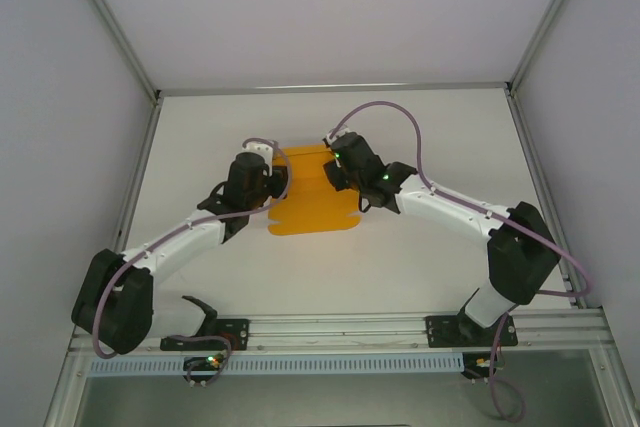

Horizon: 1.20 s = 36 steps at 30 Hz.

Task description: Assemble paper box

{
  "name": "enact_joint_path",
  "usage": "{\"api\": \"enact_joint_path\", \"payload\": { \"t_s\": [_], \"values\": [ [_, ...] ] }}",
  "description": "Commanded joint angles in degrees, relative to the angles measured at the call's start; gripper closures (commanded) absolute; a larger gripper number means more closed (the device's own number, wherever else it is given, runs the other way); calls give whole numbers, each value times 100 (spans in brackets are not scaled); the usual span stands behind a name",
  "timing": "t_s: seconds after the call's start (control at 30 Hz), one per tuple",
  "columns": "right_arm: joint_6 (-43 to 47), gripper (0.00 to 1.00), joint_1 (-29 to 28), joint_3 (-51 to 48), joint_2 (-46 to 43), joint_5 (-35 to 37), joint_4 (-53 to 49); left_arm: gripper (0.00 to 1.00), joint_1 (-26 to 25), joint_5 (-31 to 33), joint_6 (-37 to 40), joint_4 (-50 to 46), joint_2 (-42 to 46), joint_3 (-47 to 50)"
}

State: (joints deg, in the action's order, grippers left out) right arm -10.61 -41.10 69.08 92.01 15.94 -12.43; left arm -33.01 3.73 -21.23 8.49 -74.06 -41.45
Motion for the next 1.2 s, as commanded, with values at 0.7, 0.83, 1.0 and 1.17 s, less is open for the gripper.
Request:
{"api": "enact_joint_path", "payload": {
  "t_s": [0.7,0.83,1.0,1.17],
  "values": [
    [-866,97,256,1400,1525,5096,-2924,100,-216,1371,-422,-1291,178,-864],
    [-1446,93,278,1742,1777,5638,-3483,100,-223,1443,-539,-1539,84,-1021],
    [-1885,94,372,2064,1962,5761,-4088,100,-217,1481,-581,-1667,26,-1080],
    [-676,96,583,670,1035,3221,-1207,100,-216,1197,-609,-1519,62,-1058]
  ]
}}
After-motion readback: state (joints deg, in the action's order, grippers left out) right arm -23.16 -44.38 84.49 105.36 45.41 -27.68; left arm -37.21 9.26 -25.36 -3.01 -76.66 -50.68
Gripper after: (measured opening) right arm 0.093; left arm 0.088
